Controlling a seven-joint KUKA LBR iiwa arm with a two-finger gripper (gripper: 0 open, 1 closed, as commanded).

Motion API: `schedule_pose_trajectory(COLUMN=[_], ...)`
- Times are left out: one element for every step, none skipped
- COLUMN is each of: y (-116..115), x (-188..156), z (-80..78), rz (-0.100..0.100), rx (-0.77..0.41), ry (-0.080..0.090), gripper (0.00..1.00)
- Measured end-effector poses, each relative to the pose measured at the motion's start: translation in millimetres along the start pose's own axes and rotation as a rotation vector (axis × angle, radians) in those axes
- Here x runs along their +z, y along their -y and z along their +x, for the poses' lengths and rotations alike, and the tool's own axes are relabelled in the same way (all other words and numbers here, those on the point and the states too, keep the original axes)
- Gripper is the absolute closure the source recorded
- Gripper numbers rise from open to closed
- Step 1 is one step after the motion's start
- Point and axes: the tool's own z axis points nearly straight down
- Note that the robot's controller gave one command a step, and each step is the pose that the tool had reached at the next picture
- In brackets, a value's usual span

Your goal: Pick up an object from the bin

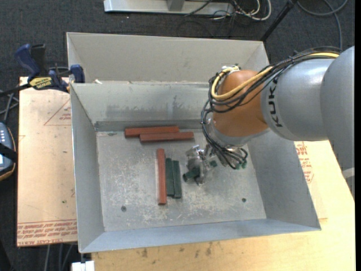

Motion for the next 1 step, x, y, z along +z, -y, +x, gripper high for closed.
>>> schedule_pose_trajectory(y=[0.0], x=[0.0], z=[0.0], rz=[0.0], rx=[0.0], ry=[0.0], gripper=[1.0])
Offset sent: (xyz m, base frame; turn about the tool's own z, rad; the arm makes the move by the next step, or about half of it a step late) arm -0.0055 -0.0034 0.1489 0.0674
